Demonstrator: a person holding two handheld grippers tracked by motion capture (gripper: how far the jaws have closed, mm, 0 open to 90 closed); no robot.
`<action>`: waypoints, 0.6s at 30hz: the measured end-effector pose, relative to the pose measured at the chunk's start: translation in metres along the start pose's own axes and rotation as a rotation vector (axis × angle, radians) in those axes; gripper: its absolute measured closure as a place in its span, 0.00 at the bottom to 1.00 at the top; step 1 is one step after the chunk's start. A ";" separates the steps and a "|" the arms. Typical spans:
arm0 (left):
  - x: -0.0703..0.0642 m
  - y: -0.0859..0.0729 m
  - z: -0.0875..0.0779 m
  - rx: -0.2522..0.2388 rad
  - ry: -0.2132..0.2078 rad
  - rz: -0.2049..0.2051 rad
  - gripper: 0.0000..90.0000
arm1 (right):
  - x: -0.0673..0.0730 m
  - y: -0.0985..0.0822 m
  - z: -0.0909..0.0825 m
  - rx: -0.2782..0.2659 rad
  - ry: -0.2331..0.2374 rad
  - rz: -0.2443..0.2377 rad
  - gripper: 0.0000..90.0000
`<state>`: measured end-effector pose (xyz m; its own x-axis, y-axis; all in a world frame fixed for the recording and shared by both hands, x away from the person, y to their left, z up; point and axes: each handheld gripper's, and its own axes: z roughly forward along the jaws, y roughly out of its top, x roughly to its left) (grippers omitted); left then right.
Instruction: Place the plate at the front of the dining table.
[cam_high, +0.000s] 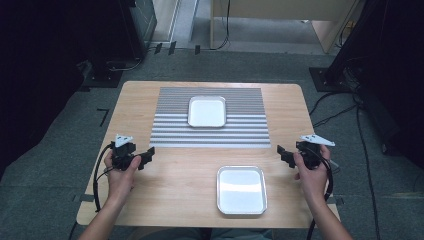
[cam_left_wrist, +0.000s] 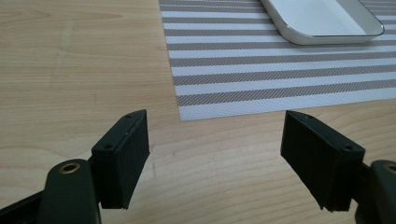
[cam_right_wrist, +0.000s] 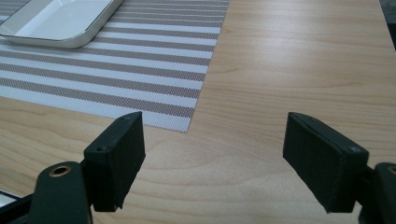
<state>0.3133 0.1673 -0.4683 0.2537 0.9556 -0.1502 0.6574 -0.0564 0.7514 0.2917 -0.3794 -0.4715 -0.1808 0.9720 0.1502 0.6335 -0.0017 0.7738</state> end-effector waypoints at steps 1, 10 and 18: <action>0.002 -0.002 -0.002 -0.002 0.002 -0.003 0.26 | 0.000 -0.001 -0.001 0.000 -0.004 0.000 0.23; 0.019 -0.017 -0.012 -0.001 0.030 -0.024 0.26 | -0.007 -0.012 -0.012 0.003 -0.017 0.012 0.23; 0.036 -0.032 -0.019 0.005 0.048 -0.038 0.26 | -0.013 -0.025 -0.020 0.014 -0.029 0.028 0.23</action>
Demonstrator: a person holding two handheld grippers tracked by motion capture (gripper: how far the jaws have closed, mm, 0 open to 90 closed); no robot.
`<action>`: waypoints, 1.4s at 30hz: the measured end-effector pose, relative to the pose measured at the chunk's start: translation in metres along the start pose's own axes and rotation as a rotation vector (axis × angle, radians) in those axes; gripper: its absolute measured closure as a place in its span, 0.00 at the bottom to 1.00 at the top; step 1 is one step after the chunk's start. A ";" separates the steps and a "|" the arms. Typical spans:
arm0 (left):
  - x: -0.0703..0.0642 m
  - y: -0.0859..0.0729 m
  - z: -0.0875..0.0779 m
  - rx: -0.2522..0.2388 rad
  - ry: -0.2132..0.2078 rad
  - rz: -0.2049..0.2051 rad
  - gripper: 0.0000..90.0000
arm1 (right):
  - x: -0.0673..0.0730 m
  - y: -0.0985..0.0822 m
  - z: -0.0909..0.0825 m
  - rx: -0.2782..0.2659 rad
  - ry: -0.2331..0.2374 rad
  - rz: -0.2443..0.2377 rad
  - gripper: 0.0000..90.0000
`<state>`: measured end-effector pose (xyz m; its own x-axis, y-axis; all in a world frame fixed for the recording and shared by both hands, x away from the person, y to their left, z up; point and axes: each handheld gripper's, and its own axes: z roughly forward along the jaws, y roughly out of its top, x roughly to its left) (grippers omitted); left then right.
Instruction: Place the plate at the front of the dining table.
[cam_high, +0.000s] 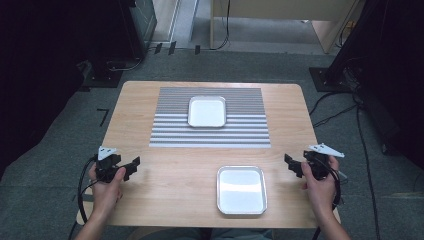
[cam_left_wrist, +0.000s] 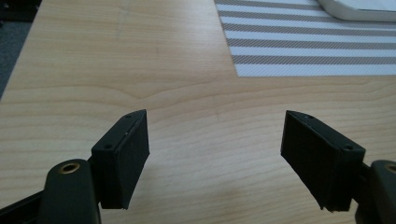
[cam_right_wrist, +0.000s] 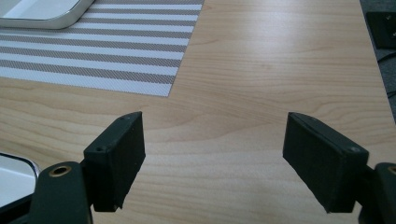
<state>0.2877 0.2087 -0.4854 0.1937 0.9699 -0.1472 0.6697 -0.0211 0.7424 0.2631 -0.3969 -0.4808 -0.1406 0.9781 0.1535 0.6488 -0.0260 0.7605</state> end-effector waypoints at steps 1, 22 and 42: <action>0.003 -0.002 -0.001 0.003 0.005 -0.003 0.26 | 0.000 0.000 0.000 0.000 0.000 0.000 0.23; 0.050 -0.034 -0.016 0.043 0.105 -0.048 0.27 | -0.017 -0.038 -0.017 0.034 -0.028 0.039 0.24; 0.067 -0.051 -0.035 0.054 0.162 -0.005 0.27 | -0.021 -0.066 -0.023 0.048 -0.071 0.035 0.24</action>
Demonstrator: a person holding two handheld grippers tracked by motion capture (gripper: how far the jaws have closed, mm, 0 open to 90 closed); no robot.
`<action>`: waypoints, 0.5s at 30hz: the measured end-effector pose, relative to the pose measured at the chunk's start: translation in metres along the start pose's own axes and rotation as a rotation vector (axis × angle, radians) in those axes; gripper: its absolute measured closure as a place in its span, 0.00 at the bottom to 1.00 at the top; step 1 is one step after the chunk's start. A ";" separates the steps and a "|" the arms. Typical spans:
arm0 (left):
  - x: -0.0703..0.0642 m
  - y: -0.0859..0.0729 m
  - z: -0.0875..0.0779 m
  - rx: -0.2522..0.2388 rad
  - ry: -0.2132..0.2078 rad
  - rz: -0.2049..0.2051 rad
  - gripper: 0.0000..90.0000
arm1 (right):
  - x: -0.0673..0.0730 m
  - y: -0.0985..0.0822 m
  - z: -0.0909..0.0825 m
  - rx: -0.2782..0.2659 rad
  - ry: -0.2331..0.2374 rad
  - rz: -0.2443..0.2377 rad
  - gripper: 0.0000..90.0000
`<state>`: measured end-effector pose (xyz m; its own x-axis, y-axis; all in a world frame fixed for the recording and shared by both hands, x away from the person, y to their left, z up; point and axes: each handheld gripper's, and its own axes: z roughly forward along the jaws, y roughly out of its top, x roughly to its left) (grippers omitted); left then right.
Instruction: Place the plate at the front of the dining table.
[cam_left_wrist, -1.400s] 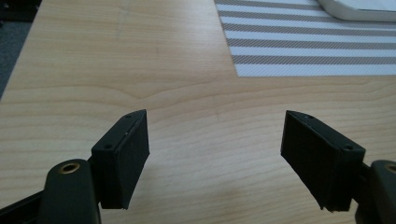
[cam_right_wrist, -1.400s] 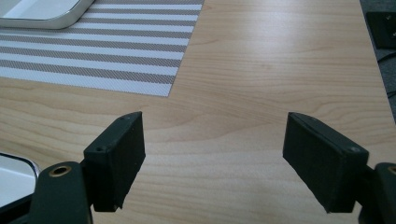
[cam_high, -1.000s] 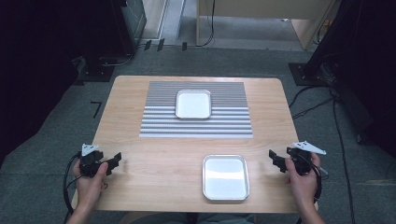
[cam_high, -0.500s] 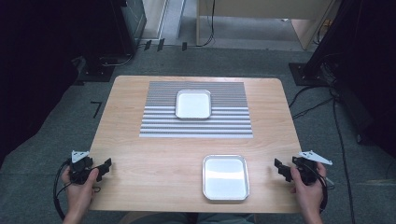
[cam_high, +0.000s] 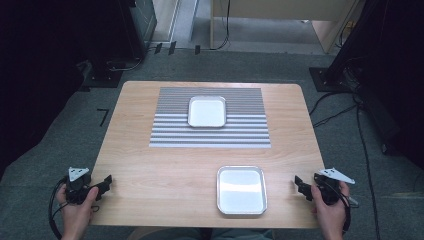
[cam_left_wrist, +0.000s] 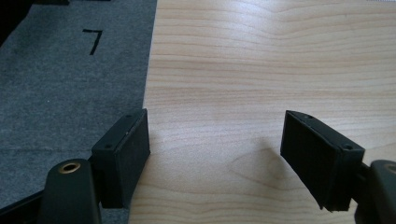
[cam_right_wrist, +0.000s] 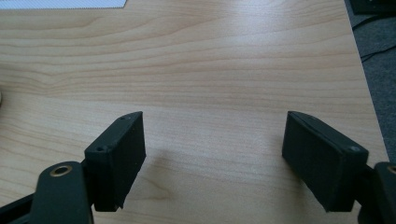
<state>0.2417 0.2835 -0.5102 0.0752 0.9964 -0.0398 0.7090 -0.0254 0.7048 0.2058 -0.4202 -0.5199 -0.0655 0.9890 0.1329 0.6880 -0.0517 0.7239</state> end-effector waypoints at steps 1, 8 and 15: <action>0.000 0.000 0.000 0.000 0.000 0.000 0.27 | 0.000 0.000 0.000 0.000 0.000 0.000 0.24; -0.004 -0.003 0.001 -0.010 0.022 0.032 0.26 | 0.011 -0.006 0.002 -0.012 -0.057 -0.072 0.20; -0.005 -0.005 0.002 -0.032 0.028 0.027 0.24 | 0.013 -0.006 0.003 -0.009 -0.064 -0.081 0.19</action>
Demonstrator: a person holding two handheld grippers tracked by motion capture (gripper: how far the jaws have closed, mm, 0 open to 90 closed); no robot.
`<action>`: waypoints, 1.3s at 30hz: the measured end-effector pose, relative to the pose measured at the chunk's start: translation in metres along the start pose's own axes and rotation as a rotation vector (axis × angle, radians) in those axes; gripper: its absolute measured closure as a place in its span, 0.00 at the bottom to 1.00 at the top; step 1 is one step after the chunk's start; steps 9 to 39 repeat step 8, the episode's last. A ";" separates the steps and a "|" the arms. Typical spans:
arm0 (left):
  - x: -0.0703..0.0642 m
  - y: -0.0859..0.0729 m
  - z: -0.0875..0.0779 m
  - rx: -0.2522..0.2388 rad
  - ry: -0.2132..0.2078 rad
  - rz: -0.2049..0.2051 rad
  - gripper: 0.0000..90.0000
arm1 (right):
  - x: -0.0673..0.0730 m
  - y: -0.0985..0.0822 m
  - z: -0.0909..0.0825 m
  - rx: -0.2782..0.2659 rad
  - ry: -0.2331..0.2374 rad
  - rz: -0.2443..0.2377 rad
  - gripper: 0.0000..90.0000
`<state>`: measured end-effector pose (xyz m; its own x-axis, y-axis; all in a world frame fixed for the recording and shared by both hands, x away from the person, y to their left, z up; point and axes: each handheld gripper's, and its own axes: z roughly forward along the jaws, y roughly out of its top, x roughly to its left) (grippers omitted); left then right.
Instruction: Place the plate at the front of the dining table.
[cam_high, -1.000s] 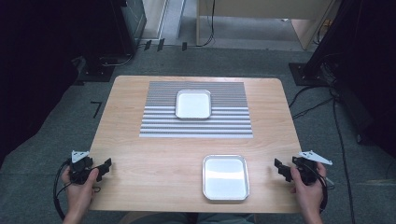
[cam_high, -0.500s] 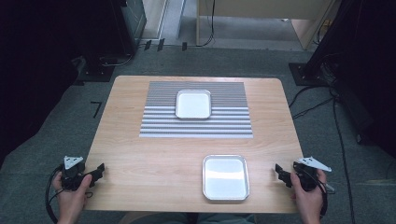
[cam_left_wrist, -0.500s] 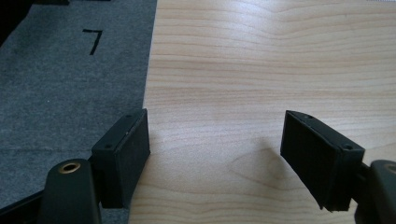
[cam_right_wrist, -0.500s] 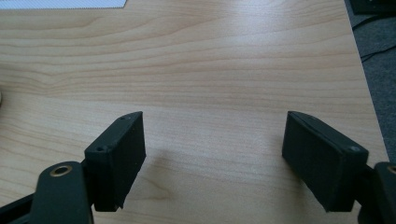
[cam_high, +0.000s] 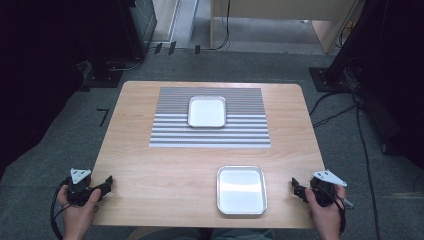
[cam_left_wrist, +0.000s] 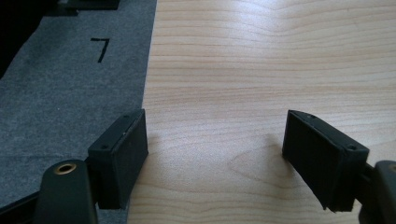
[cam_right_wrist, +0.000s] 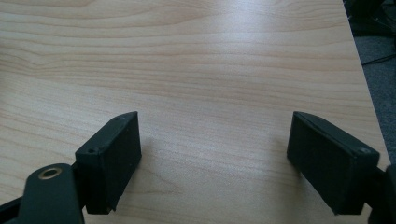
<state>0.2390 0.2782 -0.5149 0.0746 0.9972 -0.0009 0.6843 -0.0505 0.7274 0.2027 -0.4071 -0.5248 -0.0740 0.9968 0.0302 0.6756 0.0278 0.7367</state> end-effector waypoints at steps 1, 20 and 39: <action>0.000 -0.001 0.001 -0.011 -0.003 0.002 0.23 | 0.000 0.000 0.000 0.000 0.000 0.000 0.19; 0.000 0.000 0.003 -0.022 -0.011 0.010 0.21 | 0.000 0.000 0.000 0.004 -0.005 0.003 0.16; 0.000 0.000 0.003 -0.022 -0.011 0.010 0.21 | 0.000 0.000 0.000 0.004 -0.005 0.003 0.16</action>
